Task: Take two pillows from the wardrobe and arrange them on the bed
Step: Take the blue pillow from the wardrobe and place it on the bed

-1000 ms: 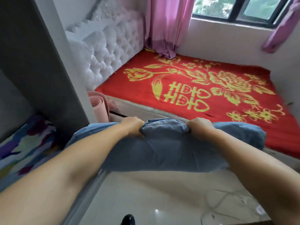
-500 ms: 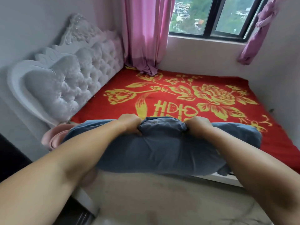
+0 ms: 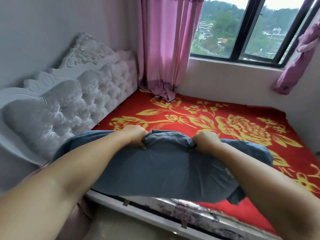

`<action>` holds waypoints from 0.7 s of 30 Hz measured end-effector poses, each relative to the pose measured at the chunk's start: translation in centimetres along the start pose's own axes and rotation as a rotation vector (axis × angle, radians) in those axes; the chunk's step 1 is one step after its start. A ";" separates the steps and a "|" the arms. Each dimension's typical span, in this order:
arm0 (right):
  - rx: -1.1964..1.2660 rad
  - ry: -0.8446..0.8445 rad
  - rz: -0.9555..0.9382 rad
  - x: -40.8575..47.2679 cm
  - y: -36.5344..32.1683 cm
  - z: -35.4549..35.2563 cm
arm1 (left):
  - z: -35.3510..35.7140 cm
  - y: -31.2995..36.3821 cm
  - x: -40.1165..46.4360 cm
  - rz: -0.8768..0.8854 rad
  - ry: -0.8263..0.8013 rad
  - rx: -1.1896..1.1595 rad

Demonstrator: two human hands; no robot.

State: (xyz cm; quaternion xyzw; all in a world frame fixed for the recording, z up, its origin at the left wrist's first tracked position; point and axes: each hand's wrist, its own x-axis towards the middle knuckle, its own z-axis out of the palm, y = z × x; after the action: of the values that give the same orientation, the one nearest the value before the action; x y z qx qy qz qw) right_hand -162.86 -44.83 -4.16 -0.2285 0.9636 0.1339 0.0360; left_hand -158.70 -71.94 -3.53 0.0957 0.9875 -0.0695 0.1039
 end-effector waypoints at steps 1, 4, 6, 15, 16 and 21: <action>0.004 -0.002 -0.010 1.7 0.6 -0.2 | -0.1 -0.6 1.4 -0.004 0.012 -0.007; 0.020 -0.007 -0.025 6.6 1.6 -0.7 | -0.1 -2.4 5.3 -0.027 0.039 -0.013; -0.018 0.009 -0.050 10.4 2.0 -0.5 | 0.2 -4.1 8.1 -0.031 0.036 -0.008; 0.013 -0.033 -0.015 26.9 4.3 -0.1 | -1.1 -12.3 22.9 0.020 -0.019 0.015; 0.016 -0.030 -0.013 28.2 4.5 -0.2 | -1.5 -13.1 24.2 0.021 -0.021 0.013; 0.021 -0.021 -0.009 34.1 6.0 -1.0 | -3.1 -16.1 30.2 0.023 -0.002 0.051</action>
State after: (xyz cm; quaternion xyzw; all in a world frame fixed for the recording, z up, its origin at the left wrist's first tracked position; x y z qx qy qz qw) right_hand -195.98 -54.60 -6.20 -0.2308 0.9636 0.1260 0.0493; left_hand -191.59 -81.79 -5.28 0.1097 0.9842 -0.0934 0.1034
